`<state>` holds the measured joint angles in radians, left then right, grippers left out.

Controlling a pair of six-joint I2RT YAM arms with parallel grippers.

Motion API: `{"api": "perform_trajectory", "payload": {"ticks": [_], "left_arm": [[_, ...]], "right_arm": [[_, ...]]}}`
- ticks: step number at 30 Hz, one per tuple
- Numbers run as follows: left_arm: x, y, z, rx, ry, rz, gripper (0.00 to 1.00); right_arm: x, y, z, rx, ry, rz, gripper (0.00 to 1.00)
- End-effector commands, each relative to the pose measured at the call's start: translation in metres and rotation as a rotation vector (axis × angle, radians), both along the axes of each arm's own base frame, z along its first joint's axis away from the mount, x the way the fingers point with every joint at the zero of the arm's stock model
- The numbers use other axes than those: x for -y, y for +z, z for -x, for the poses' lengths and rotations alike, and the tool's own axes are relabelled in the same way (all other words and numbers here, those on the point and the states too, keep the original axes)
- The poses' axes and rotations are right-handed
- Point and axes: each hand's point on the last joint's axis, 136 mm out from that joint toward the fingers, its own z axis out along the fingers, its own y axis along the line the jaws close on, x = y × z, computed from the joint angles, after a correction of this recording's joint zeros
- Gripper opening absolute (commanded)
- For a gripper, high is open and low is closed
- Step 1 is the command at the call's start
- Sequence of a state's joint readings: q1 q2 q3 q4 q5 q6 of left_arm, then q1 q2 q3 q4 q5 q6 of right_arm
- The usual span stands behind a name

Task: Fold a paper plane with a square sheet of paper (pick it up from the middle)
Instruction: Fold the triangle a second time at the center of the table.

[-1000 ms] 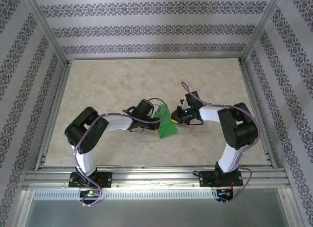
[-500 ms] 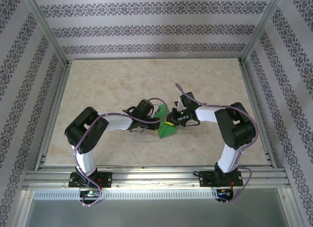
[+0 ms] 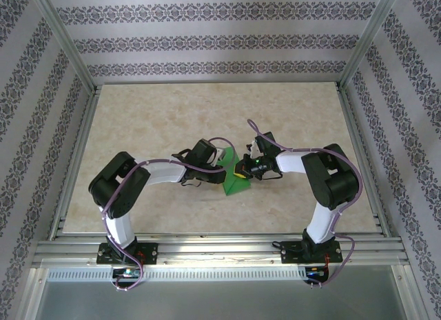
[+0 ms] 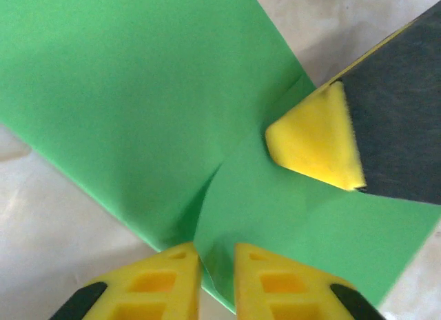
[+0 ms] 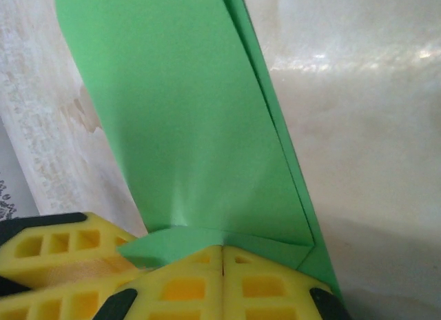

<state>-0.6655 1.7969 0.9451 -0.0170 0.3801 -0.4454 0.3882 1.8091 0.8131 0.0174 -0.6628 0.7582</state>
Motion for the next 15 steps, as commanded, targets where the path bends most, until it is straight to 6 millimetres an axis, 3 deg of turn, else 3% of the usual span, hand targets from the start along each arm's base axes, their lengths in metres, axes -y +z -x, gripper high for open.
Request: {"api": "perform_trajectory", "payload": {"ticks": [1, 6, 10, 15], "left_arm": [[-0.001, 0.043, -0.008, 0.019, 0.072, 0.059, 0.22], [0.003, 0.065, -0.002, -0.032, 0.165, 0.169, 0.15], [0.028, 0.072, 0.009, -0.123, 0.149, 0.291, 0.05], [0.053, 0.054, 0.018, -0.248, 0.143, 0.302, 0.00]], "right_arm": [[0.024, -0.035, 0.024, -0.107, -0.031, 0.128, 0.00], [0.024, -0.033, 0.022, -0.103, -0.034, 0.128, 0.00], [0.024, -0.032, 0.021, -0.098, -0.040, 0.130, 0.00], [0.025, -0.033, 0.022, -0.100, -0.039, 0.136, 0.00]]}}
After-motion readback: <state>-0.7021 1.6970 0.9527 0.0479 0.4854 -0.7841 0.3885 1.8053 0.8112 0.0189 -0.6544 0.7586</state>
